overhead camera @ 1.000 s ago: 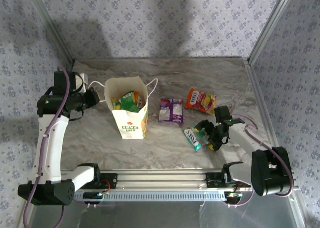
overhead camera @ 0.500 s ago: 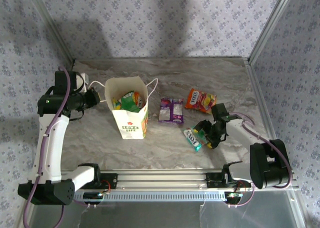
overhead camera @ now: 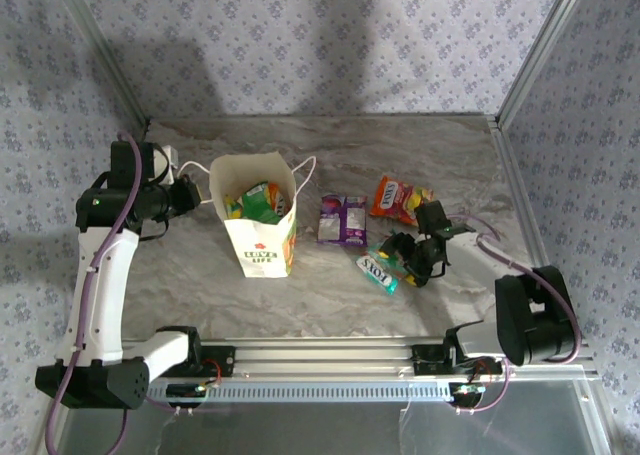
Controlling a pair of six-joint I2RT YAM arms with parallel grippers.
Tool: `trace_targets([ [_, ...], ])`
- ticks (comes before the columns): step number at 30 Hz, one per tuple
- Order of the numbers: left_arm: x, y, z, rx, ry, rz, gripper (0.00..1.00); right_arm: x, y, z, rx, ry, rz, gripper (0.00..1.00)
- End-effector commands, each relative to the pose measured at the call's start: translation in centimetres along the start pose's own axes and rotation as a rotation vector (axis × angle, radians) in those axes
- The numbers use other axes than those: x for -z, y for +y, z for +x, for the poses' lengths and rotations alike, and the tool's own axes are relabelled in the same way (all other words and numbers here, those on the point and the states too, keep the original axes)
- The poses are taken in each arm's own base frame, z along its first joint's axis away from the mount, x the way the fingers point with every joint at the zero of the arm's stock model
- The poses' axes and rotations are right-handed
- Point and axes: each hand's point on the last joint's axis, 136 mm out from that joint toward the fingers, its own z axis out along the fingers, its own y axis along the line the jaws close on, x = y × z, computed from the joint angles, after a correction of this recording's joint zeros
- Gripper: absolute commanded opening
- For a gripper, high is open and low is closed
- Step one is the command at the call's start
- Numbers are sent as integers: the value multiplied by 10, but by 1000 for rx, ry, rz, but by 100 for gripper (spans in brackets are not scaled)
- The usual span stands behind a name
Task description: Place the snacks into the paper bag
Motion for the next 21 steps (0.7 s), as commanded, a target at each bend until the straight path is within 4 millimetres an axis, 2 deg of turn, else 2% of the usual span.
trace_targets([
  [1, 4, -2, -4, -20, -9, -6, 11, 1, 10, 0, 42, 4, -6, 85],
  [7, 5, -2, -5, -22, -12, -11, 11, 4, 18, -2, 74, -21, -11, 81],
  [12, 5, -1, -4, -25, -9, -14, 11, 2, 18, -2, 86, -15, -2, 68],
  [21, 6, -2, -5, -26, -12, -15, 11, -6, 20, 4, 104, 23, -7, 63],
])
